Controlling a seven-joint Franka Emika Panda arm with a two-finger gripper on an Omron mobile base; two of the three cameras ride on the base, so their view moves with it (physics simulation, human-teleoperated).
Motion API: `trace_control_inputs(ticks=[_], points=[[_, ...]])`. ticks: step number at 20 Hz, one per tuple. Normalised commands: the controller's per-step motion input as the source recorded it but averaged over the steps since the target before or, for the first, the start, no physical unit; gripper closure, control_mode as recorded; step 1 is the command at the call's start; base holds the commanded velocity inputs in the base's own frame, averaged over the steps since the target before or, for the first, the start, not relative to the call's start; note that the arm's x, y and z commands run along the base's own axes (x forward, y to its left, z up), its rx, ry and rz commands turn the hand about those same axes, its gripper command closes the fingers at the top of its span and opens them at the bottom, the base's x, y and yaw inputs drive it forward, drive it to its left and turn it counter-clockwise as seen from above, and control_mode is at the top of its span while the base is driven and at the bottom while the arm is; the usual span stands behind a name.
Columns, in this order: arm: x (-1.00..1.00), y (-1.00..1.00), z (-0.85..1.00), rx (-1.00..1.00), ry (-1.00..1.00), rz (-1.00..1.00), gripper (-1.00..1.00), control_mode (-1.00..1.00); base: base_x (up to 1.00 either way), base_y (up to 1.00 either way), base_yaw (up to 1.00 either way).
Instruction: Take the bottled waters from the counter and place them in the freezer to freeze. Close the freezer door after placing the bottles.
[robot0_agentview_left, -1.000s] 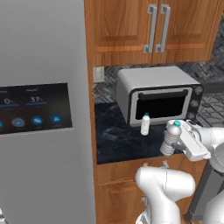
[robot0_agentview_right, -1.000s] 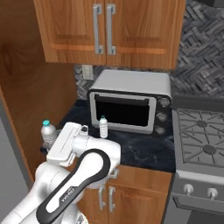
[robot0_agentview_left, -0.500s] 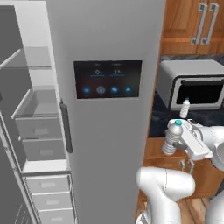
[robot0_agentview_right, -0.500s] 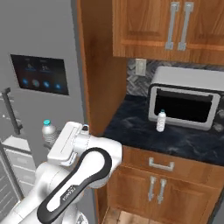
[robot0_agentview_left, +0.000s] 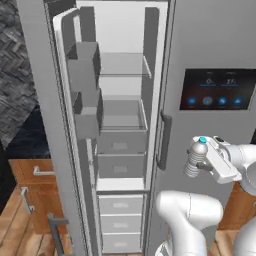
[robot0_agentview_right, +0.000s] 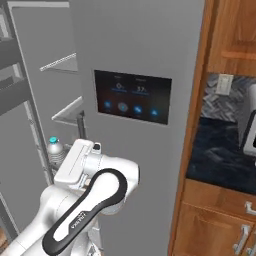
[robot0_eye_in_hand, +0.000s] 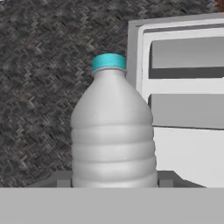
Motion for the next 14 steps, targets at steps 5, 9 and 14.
trace_control_inputs(ticks=[5,9,14], points=[[0.0,0.0,0.0,0.0,0.0,0.0,1.0,1.0,0.35,0.76,-0.04],[0.0,0.0,0.0,0.0,0.0,0.0,1.0,1.0,0.3,0.34,0.0],[0.0,0.0,0.0,0.0,0.0,0.0,1.0,1.0,0.38,0.0,0.0]])
